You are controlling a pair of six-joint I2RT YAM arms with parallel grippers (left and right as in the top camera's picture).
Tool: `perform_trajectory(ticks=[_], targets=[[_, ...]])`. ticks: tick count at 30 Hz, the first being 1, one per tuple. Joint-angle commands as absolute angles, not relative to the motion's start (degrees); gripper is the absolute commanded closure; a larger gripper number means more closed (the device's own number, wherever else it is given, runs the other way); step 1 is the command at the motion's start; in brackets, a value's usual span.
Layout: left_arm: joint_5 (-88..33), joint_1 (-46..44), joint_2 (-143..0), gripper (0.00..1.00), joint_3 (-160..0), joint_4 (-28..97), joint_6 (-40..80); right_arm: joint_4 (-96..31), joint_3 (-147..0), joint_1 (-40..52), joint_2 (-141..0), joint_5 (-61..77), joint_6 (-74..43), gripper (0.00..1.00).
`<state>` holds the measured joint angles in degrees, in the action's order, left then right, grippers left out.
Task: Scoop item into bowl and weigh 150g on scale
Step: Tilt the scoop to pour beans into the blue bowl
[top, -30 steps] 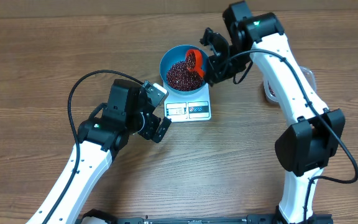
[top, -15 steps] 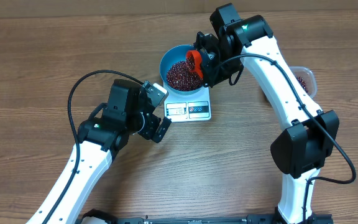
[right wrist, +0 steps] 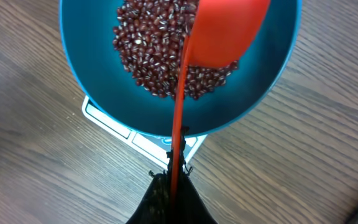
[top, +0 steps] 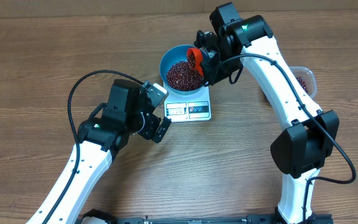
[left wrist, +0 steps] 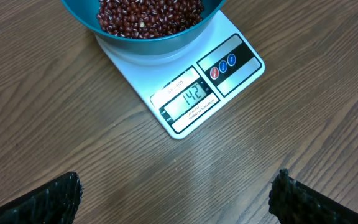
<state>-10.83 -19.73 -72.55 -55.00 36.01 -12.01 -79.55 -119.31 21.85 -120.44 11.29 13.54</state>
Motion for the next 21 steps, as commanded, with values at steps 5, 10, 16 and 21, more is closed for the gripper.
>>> perform_trajectory(ticks=[5, 10, 16, 21], targets=[[-10.50, -19.53, -72.86, 0.01, -54.89, 35.94, -11.35, -79.31, -120.90, 22.17, -118.93, 8.60, 13.69, 0.96], [-10.50, -19.53, -72.86, 0.01, -54.89, 35.97, -11.35, -79.35, -120.90, 22.17, -118.93, 8.71, 13.69, 0.96], [-10.50, -19.53, -72.86, 0.00, -54.89, 35.97, -11.35, -79.35, -120.90, 22.15, -118.93, 10.59, 13.72, 0.96], [-10.50, -19.53, -72.86, 0.01, -54.89, 35.94, -11.35, -79.59, -120.90, 21.78, -118.93, 13.21, 13.72, 0.96]])
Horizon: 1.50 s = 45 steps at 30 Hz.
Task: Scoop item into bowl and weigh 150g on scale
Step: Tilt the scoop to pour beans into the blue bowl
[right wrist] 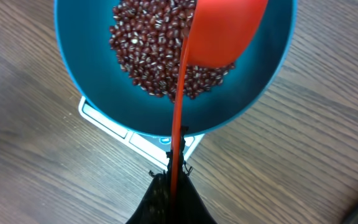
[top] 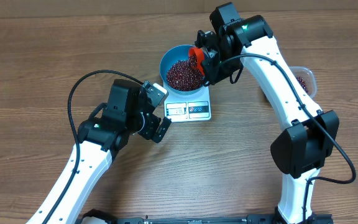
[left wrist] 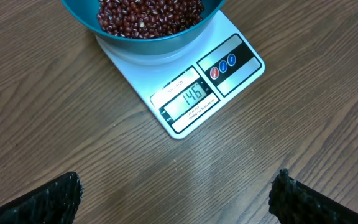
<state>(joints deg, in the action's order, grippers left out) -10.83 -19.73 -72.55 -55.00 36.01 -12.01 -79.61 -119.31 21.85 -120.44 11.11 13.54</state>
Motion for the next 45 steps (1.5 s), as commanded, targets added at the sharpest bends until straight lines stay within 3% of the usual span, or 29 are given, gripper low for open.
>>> perform_trajectory(ticks=[1, 45], targets=[[-10.50, -19.53, -72.86, 0.01, -54.89, 35.94, -11.35, -79.77, -120.90, 21.65, -118.93, 13.17, 13.72, 0.96], [-10.50, -19.53, -72.88, 0.00, -54.89, 35.94, -11.35, -79.57, -120.90, 23.79, -118.93, 5.23, 16.73, 0.96]])
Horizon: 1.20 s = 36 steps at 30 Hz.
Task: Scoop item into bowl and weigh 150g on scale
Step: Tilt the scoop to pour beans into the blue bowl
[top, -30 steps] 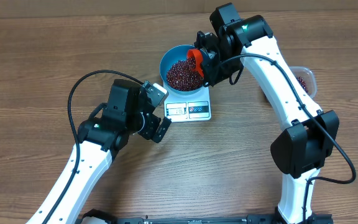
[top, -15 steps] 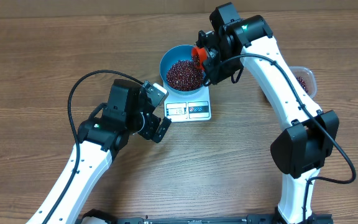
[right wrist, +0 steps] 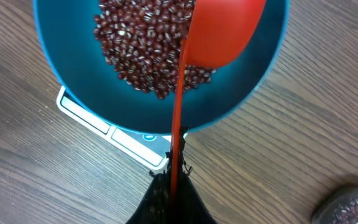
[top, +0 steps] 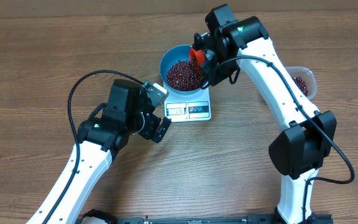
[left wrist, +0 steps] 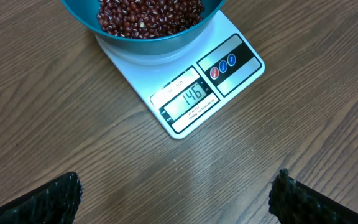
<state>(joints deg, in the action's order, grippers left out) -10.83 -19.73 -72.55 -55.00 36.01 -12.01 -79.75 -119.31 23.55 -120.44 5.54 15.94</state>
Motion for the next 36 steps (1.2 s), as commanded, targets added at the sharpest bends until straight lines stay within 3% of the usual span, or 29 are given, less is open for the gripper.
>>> perform_trajectory(ticks=[1, 36], targets=[[-10.50, -19.53, -72.88, 0.00, -54.89, 35.97, -11.35, -79.64, -120.90, 23.77, -118.93, 5.21, 16.73, 0.96], [-10.50, -19.53, -72.88, 0.00, -54.89, 35.97, -11.35, -79.85, -120.90, 24.45, -118.93, 0.03, 20.03, 0.96]])
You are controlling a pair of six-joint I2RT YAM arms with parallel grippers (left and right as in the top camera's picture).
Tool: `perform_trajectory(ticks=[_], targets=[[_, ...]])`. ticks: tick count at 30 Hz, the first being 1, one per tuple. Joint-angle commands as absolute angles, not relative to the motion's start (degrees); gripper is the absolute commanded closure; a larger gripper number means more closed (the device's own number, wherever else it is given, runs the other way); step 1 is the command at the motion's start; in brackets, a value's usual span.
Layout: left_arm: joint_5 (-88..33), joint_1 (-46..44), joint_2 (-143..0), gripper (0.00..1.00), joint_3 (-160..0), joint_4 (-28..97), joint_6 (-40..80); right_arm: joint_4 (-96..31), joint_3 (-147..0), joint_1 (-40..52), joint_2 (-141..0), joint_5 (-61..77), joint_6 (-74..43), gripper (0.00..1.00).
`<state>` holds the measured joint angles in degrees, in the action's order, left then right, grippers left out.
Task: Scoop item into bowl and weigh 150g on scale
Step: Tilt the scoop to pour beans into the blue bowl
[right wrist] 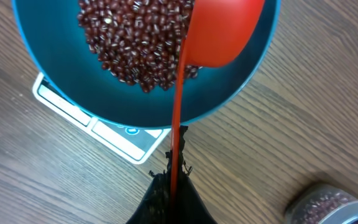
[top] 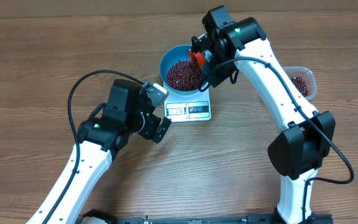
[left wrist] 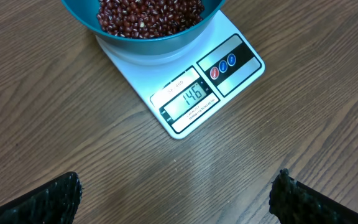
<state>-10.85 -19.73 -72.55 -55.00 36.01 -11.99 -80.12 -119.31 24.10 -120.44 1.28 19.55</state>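
Note:
A blue bowl (top: 167, 59) of red beans (top: 182, 73) stands on a white scale (top: 189, 109) whose display (left wrist: 191, 96) reads 146. My right gripper (right wrist: 173, 182) is shut on the thin handle of a red scoop (right wrist: 219, 31), which hangs over the bowl's right side, seen also as the red scoop (top: 196, 57) from overhead. My left gripper (left wrist: 176, 193) stands open, low over the wood just in front of the scale, nothing between its fingers.
A clear container of red beans (top: 302, 82) sits on the table to the right of the right arm, and shows as the clear container (right wrist: 325, 208) at the bottom right of the right wrist view. The table is brown wood.
The right gripper with the scoop has shifted slightly; the bowl now sits further left and up in its view and more of the bean container shows. The display still reads 146.
The scale first read 142 with the red scoop held over the bowl. It then read 146 and has stayed there. The right gripper, still shut on the scoop, has drifted over the bowl while the left arm kept still.

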Motion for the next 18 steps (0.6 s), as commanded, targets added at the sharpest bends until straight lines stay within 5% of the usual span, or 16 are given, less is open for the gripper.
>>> perform_trajectory(ticks=[1, 18], targets=[[-10.50, -19.53, -72.88, 0.00, -54.89, 35.94, -11.35, -79.85, -120.90, 24.45, -118.93, 0.05, 20.03, 0.96], [-10.50, -19.53, -72.88, 0.00, -54.89, 35.94, -11.35, -80.42, -120.90, 23.24, -118.93, 13.17, 20.99, 0.96]])
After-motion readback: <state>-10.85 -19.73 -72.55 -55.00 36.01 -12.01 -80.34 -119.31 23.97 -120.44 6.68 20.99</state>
